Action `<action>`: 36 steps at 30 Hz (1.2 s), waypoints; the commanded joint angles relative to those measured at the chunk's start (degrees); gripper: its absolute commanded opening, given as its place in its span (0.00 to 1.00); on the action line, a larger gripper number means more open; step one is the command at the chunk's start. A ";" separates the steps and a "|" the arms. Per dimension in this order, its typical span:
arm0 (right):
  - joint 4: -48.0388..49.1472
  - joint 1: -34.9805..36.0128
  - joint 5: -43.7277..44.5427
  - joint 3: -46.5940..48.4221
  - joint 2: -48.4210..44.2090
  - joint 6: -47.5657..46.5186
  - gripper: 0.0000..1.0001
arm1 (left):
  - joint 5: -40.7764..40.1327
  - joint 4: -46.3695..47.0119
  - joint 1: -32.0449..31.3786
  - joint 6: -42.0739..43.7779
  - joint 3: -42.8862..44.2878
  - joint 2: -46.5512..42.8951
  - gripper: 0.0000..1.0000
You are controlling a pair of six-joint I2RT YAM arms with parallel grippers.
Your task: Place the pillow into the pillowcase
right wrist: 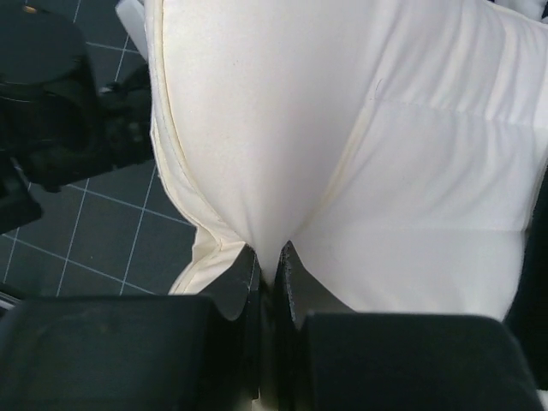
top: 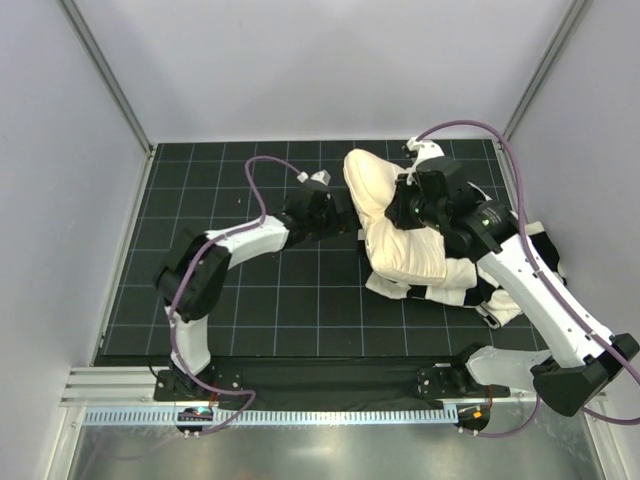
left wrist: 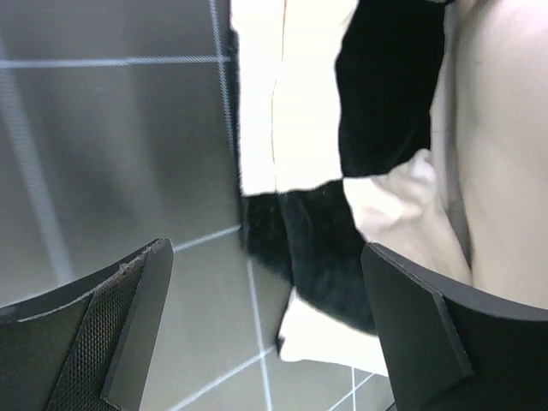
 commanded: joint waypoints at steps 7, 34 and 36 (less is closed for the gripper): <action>5.86 -3.46 -2.92 4.47 -3.36 0.09 0.04 | 4.26 1.09 -3.18 -9.86 13.41 18.13 0.93; 5.59 -7.15 -3.79 2.80 -2.92 -0.43 0.04 | 5.31 14.71 -2.56 -6.09 -2.13 -5.28 0.00; 5.51 -7.15 -4.15 2.98 -2.92 -0.79 0.04 | 5.05 14.18 -2.56 -6.00 -4.32 -8.29 0.00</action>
